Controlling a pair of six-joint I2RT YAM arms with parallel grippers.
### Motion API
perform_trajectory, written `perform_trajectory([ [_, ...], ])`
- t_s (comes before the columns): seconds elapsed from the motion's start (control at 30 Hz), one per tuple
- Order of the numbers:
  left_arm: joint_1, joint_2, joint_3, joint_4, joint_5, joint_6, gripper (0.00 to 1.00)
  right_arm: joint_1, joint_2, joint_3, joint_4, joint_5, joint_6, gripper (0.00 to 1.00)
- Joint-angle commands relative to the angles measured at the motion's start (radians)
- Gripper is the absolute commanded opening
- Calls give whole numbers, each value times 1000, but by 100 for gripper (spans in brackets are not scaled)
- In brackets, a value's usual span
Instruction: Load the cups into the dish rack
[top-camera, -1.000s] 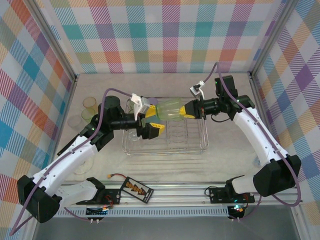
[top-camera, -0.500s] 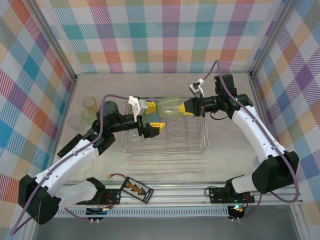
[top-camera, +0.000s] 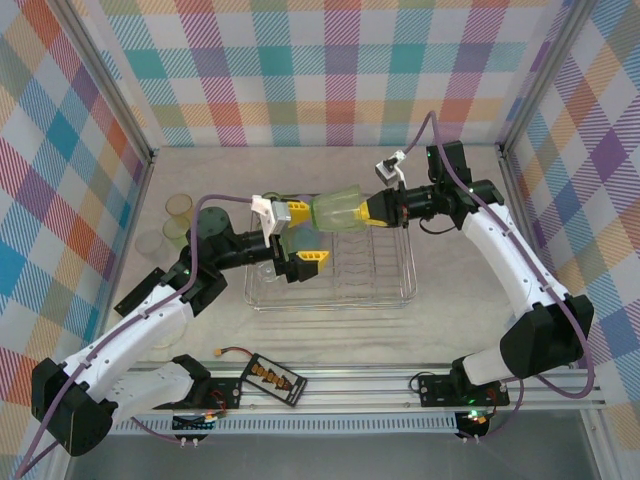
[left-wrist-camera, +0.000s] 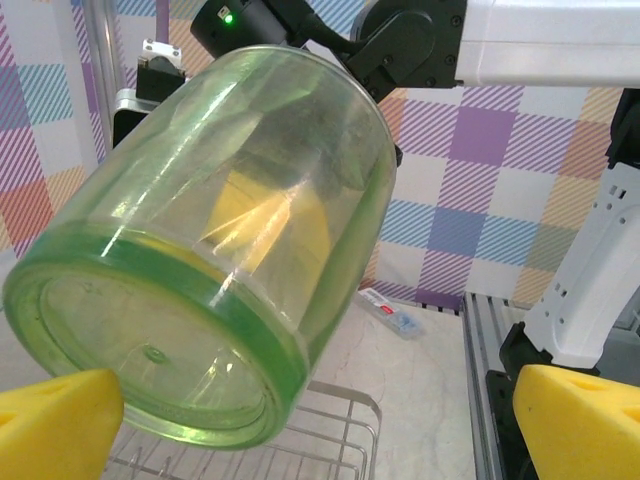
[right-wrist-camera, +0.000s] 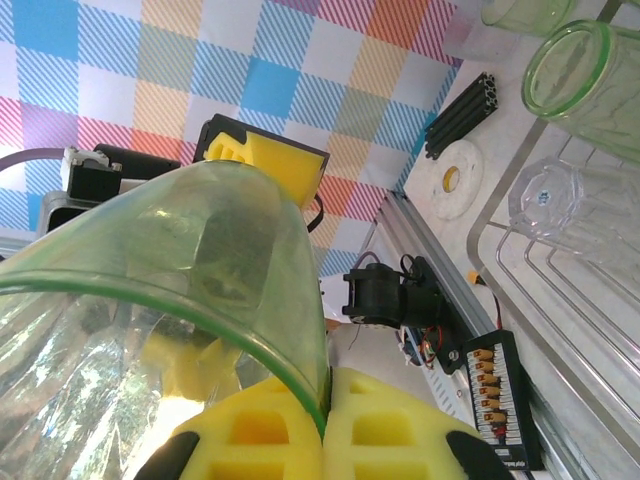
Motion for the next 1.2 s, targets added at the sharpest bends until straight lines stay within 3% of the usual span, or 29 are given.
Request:
perform_trajectory([
  [0.0,-9,4,19,48,93,-19,100,24,-1,45,1,-90,-50,0],
  [0.5,2,76,74,59,148,-93,100,21,-63,52,57,-165,-78,0],
  [0.9,53,122,127,31,153,-214,100,-55,-100,50,96,-71,-13,0],
  [1.17,124,177,147,76,161,-351,100,-144,-99,32,8,2,5,0],
])
